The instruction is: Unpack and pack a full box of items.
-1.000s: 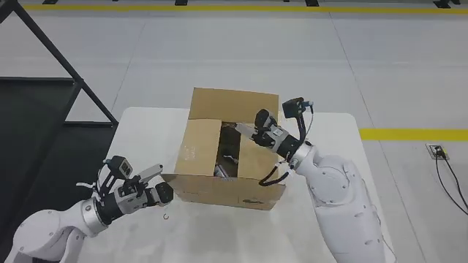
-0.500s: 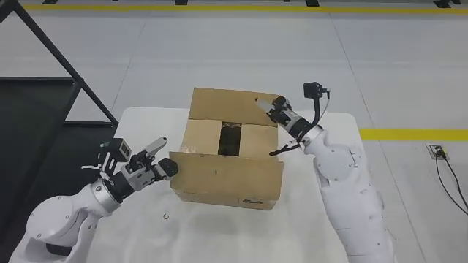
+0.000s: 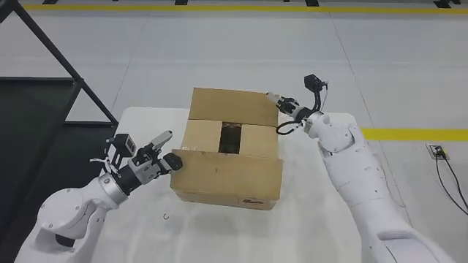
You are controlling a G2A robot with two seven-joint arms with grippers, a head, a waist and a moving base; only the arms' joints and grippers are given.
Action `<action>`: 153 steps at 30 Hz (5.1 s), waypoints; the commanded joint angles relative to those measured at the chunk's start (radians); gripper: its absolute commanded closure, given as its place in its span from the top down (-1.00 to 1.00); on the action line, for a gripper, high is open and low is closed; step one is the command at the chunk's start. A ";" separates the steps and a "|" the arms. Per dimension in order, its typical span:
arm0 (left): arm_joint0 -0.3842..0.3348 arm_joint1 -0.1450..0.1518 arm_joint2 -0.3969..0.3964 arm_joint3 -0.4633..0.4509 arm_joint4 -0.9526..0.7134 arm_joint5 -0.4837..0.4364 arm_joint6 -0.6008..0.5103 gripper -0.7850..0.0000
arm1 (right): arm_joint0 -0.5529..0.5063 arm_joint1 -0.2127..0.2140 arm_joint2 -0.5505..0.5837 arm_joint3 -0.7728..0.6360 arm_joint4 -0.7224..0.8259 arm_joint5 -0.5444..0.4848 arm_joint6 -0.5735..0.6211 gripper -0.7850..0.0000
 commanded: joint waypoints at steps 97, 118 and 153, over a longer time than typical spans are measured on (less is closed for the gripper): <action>0.144 -0.040 -0.164 0.034 -0.042 -0.202 0.554 1.00 | -0.276 0.132 -0.156 -0.551 0.716 0.159 0.777 1.00; 0.210 -0.023 -0.202 0.211 -0.209 0.010 0.051 1.00 | -0.309 0.141 -0.184 -0.609 0.708 0.187 0.736 1.00; -0.019 -0.087 0.008 0.354 -0.276 -0.060 0.471 1.00 | -0.315 0.174 -0.246 -0.670 0.731 0.213 0.718 1.00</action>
